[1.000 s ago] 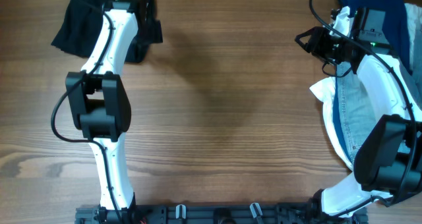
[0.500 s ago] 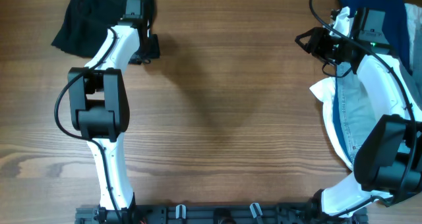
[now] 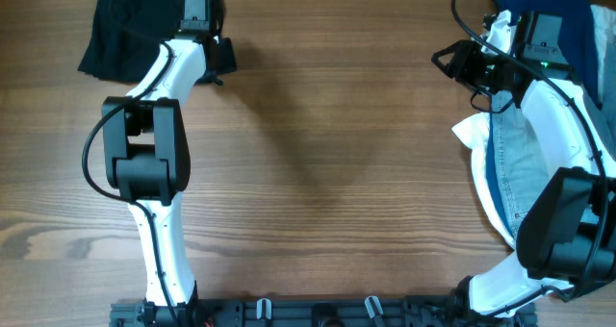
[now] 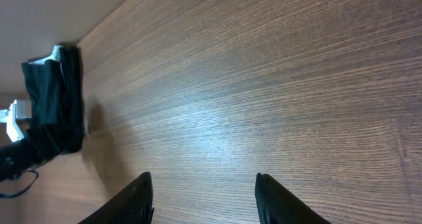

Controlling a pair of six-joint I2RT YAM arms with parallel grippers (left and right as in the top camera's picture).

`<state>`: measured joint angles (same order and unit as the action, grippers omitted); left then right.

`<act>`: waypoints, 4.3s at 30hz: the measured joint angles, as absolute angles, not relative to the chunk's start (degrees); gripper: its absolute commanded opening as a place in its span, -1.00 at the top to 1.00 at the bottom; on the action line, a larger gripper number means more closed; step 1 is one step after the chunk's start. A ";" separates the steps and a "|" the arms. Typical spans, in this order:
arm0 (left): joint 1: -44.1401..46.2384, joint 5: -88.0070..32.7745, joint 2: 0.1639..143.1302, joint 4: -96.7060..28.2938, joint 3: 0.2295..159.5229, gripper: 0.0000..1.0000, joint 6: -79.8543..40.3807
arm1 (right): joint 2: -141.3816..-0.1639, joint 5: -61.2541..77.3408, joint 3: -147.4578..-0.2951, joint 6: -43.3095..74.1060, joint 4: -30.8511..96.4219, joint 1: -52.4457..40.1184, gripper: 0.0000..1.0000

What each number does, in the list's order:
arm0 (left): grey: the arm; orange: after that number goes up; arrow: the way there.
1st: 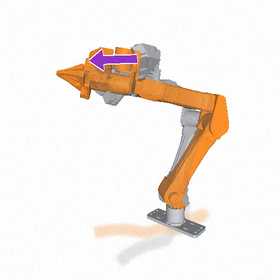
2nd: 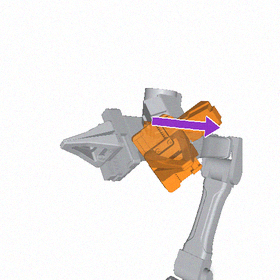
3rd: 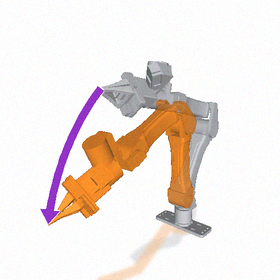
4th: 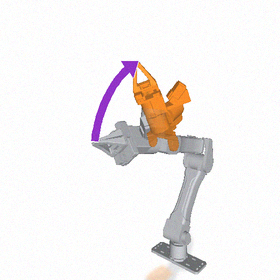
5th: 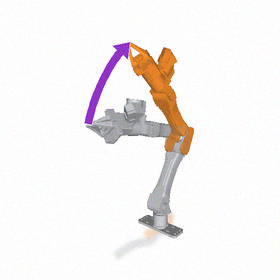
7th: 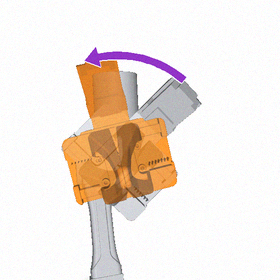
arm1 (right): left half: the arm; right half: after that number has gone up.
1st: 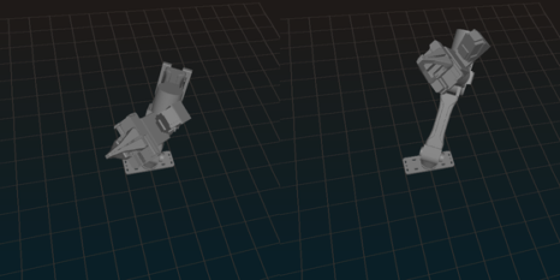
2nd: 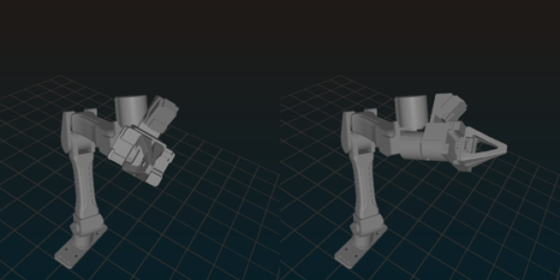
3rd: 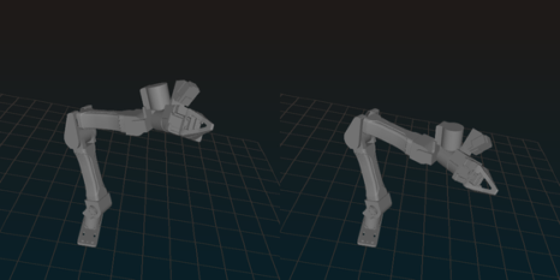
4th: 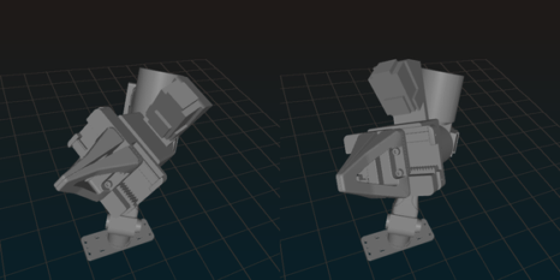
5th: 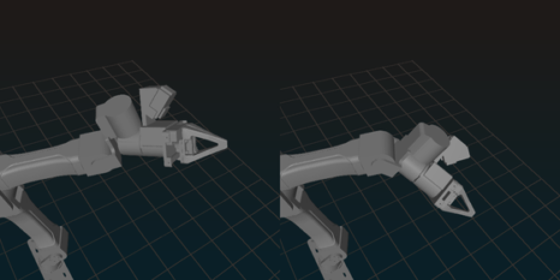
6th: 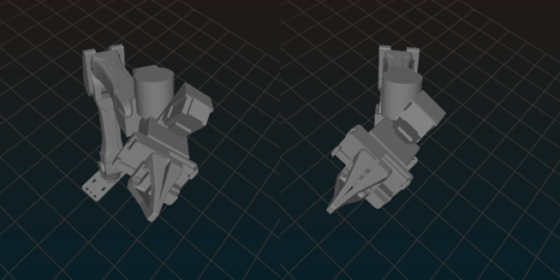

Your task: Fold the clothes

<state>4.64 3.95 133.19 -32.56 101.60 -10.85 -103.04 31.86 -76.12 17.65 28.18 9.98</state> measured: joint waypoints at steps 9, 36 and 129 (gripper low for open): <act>5.67 3.09 130.76 -37.39 101.60 -1.00 -12.03 | -103.04 31.88 -76.12 14.17 23.27 9.98 -0.99; 41.95 12.78 98.13 -54.59 101.62 -1.00 -14.28 | -103.04 21.10 -76.12 11.84 15.77 9.98 -0.99; -3.88 -12.16 0.84 -3.25 0.80 -1.00 -6.37 | -103.04 20.64 -76.12 11.84 15.77 9.98 -1.00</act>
<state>-3.88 -12.16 0.84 -3.25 0.80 -6.37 -103.04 20.64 -76.12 11.84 15.77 9.98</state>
